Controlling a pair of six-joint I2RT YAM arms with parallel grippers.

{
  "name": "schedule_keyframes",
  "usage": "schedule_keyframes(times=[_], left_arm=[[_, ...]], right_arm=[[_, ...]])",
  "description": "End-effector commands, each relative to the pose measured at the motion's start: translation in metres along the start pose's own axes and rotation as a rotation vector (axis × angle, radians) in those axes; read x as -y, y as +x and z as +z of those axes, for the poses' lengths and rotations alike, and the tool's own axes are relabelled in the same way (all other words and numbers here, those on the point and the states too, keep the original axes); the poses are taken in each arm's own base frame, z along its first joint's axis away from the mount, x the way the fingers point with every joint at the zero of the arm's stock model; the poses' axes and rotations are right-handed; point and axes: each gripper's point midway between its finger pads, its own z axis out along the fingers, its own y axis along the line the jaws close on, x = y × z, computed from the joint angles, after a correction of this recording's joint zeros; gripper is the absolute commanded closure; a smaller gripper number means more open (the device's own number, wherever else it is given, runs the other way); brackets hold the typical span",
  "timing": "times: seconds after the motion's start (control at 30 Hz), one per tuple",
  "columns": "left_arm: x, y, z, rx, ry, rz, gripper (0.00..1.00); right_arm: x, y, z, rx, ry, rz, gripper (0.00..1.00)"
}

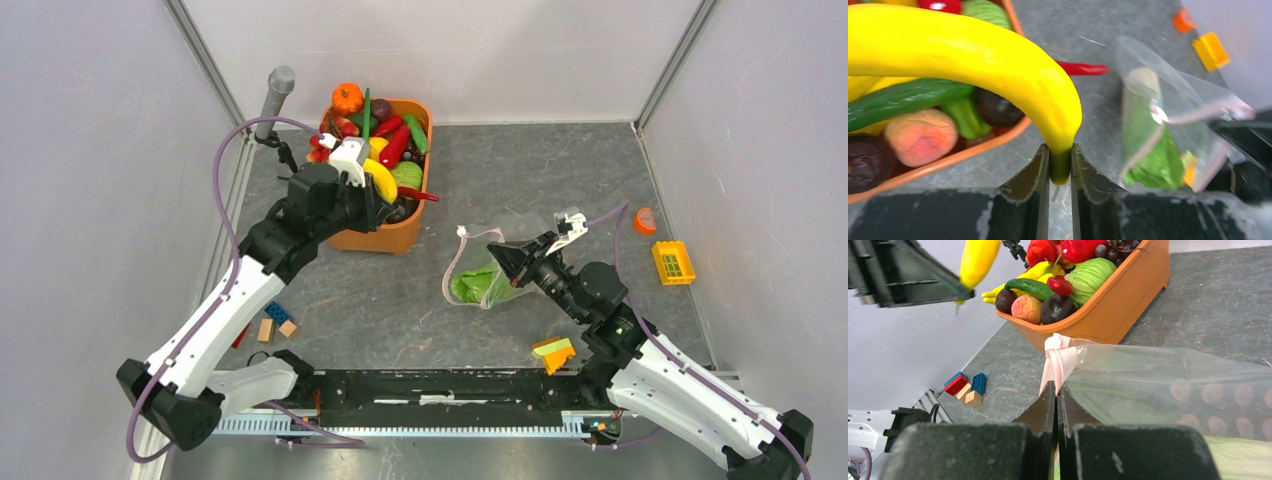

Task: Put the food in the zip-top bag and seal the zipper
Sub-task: Pick up the fake fruit from the bin, then place the fake fruit in the zipper food storage bag.

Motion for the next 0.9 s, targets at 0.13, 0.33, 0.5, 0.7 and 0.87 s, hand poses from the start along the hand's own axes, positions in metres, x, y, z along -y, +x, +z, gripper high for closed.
schedule_keyframes(times=[0.13,0.33,0.5,0.7,0.87], left_arm=[[0.102,0.047,-0.093,-0.155,0.705,0.205,0.92],[0.122,0.080,-0.118,-0.261,0.944,0.187,0.96],[0.133,0.114,-0.128,-0.357,1.041,0.203,0.98],[0.150,0.143,-0.135,-0.449,1.122,0.313,0.96],[0.153,0.147,-0.140,-0.450,1.183,0.332,0.96]], right_arm=[[-0.018,-0.015,0.003,0.041,-0.085,-0.036,1.00],[-0.024,-0.017,0.004,0.050,-0.115,-0.050,1.00],[-0.041,-0.020,0.002,0.035,-0.203,-0.088,1.00],[-0.049,-0.020,0.002,0.025,-0.248,-0.105,1.00],[-0.055,-0.019,0.001,0.021,-0.282,-0.109,1.00]])
